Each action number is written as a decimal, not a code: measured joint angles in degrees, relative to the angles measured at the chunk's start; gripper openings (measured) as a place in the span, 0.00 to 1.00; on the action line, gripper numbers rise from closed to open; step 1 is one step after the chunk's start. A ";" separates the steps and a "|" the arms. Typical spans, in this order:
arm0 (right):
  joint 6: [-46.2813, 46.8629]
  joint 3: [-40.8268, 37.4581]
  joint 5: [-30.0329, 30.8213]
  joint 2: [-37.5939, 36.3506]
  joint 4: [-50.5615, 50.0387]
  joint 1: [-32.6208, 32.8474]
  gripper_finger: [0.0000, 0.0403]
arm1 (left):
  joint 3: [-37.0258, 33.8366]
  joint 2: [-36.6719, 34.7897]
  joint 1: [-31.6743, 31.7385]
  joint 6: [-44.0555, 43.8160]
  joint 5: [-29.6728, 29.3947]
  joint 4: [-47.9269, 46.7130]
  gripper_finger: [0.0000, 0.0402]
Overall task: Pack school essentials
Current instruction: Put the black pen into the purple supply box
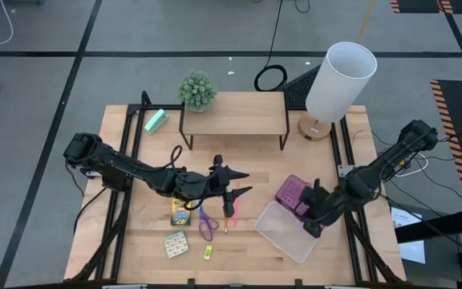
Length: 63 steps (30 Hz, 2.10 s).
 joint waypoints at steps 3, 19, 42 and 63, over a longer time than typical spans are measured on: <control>2.81 0.00 -1.54 2.96 0.01 1.50 0.08 | 0.00 0.00 -0.07 0.00 0.00 -0.04 0.46; 7.37 -0.04 -7.68 12.88 4.66 2.86 0.08 | 0.00 0.00 0.20 1.53 0.00 -0.02 0.46; 10.28 -4.56 -8.79 15.03 7.52 2.73 0.09 | 0.00 0.02 0.17 1.46 0.00 -0.04 0.46; 10.25 -8.52 -8.74 15.03 13.42 2.30 0.16 | 0.00 0.04 0.17 1.40 0.00 -0.04 0.46</control>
